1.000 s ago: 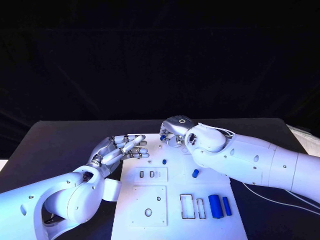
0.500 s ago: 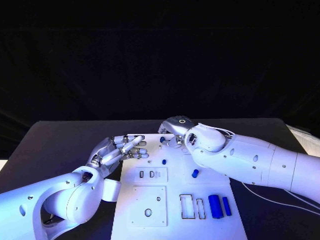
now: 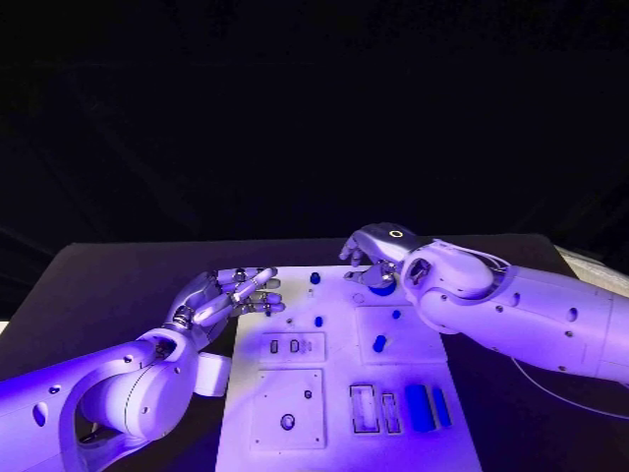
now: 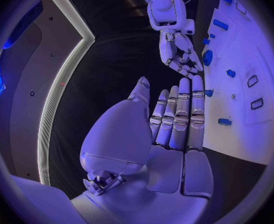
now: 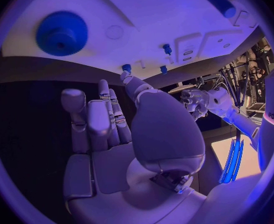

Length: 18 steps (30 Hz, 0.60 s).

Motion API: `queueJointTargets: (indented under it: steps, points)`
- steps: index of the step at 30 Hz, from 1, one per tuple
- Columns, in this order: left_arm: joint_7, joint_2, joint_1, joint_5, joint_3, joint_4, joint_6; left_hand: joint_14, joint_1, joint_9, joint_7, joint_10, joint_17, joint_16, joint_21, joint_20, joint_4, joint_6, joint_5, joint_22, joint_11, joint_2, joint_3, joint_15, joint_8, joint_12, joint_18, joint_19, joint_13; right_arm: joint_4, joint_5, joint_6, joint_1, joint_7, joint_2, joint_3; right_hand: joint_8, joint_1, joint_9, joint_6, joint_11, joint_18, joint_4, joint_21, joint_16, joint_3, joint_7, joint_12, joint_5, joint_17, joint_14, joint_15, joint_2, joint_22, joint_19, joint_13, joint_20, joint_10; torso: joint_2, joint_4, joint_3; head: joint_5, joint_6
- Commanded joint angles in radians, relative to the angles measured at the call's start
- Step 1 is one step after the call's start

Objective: Assemble the parts on the task board

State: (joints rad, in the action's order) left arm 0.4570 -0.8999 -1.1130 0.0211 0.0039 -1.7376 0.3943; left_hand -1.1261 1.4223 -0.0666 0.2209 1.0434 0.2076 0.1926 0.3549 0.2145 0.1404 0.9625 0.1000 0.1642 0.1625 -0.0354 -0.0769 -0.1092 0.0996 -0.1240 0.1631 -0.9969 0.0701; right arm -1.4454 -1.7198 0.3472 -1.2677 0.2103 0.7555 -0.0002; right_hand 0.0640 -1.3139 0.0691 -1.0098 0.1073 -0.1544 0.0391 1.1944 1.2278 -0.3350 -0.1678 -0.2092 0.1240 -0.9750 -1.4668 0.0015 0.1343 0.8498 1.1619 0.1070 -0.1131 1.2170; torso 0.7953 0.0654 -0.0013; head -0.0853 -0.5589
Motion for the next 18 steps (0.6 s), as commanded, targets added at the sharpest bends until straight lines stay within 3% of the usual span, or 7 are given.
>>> queueJointTargets:
  steps: [1,2,4,6,7,8,18]
  points:
    - [0.007,0.003,-0.002,-0.001,0.001,0.003,-0.023,0.006,0.005,0.001,0.004,-0.002,0.002,-0.004,-0.005,0.002,-0.006,0.001,0.001,-0.001,0.005,-0.003,-0.002,-0.004,-0.005,0.007,0.017,0.003,-0.001,-0.028,0.159,-0.034,-0.008,0.057,0.051,0.003,-0.001,0.007,-0.002,0.016,-0.062,0.030,0.007,0.056,0.068,0.034,0.030,-0.099,0.007,-0.099,-0.045,-0.028,0.037,0.091,0.059,0.061,0.021,0.183,-0.008,-0.0120,0.0004,0.000,0.001]
    - [0.007,0.003,-0.002,-0.001,0.001,0.004,-0.023,0.006,0.005,0.001,0.004,-0.002,0.002,-0.004,-0.005,0.002,-0.006,0.001,0.001,-0.001,0.005,-0.003,-0.002,-0.004,-0.005,0.007,0.017,0.003,-0.001,-0.032,0.188,-0.048,-0.010,0.065,0.068,0.004,-0.001,0.012,-0.003,0.025,-0.068,0.040,0.013,0.085,0.105,0.056,0.036,-0.152,0.014,-0.154,-0.053,-0.035,0.047,0.139,0.088,0.104,0.031,0.220,-0.010,-0.0147,0.0008,0.001,0.000]
    - [0.007,0.004,-0.002,-0.001,0.001,0.006,-0.024,0.006,0.005,0.001,0.004,-0.002,0.002,-0.004,-0.005,0.002,-0.006,0.001,0.001,-0.001,0.005,-0.003,-0.002,-0.004,-0.005,0.007,0.017,0.003,-0.001,-0.036,0.231,-0.073,-0.013,0.078,0.094,0.005,0.003,0.009,-0.001,0.041,-0.071,0.052,0.030,0.120,0.161,0.106,0.040,-0.472,0.030,-0.239,-0.061,-0.040,0.046,0.193,0.118,0.452,0.041,0.237,-0.012,-0.0183,0.0017,0.001,0.000]
    - [0.007,0.005,-0.001,-0.001,0.001,0.008,-0.025,0.006,0.005,0.001,0.004,-0.002,0.002,-0.004,-0.005,0.002,-0.006,0.001,0.001,-0.001,0.005,-0.003,-0.002,-0.004,-0.005,0.007,0.017,0.003,-0.001,-0.035,0.257,-0.095,-0.015,0.088,0.111,0.005,0.004,0.000,0.000,0.052,-0.068,0.055,0.055,0.135,0.198,0.157,0.036,-0.693,0.038,-0.297,-0.062,-0.035,0.033,0.216,0.124,0.697,0.039,0.213,-0.013,-0.0215,0.0033,0.003,0.000]
    - [0.007,0.005,-0.001,-0.001,0.001,0.009,-0.025,0.006,0.005,0.001,0.004,-0.002,0.002,-0.004,-0.005,0.002,-0.006,0.001,0.001,-0.001,0.005,-0.003,-0.002,-0.004,-0.005,0.007,0.017,0.003,-0.001,-0.034,0.266,-0.104,-0.016,0.091,0.116,0.005,0.010,-0.028,0.002,0.054,-0.064,0.056,0.092,0.144,0.213,0.202,0.035,-0.803,0.035,-0.318,-0.058,-0.018,0.005,0.226,0.121,0.830,0.031,0.153,-0.014,-0.0221,0.0039,0.004,0.000]
    - [0.007,0.006,-0.001,-0.001,0.001,0.010,-0.026,0.006,0.005,0.001,0.004,-0.002,0.002,-0.004,-0.005,0.002,-0.006,0.001,0.001,-0.001,0.005,-0.003,-0.002,-0.004,-0.005,0.007,0.017,0.003,-0.001,-0.031,0.272,-0.112,-0.016,0.094,0.121,0.005,0.010,-0.043,0.002,0.060,-0.056,0.056,0.107,0.150,0.222,0.227,0.027,-0.854,0.038,-0.334,-0.058,-0.020,0.006,0.233,0.121,0.893,0.027,0.129,-0.014,-0.0225,0.0047,0.004,-0.001]
    - [0.006,0.010,-0.001,-0.001,0.000,0.016,-0.029,0.005,0.006,0.001,0.004,-0.002,0.002,-0.005,-0.006,0.002,-0.008,0.001,0.001,-0.001,0.005,-0.005,-0.002,-0.004,-0.005,0.007,0.017,0.003,-0.001,0.022,0.292,-0.150,-0.012,0.095,0.104,0.004,0.007,-0.065,0.000,0.072,-0.048,0.058,0.145,0.162,0.251,0.251,0.018,-0.931,0.051,-0.389,-0.068,-0.016,0.007,0.253,0.127,0.997,0.020,0.140,-0.013,-0.0211,0.0060,0.005,-0.003]
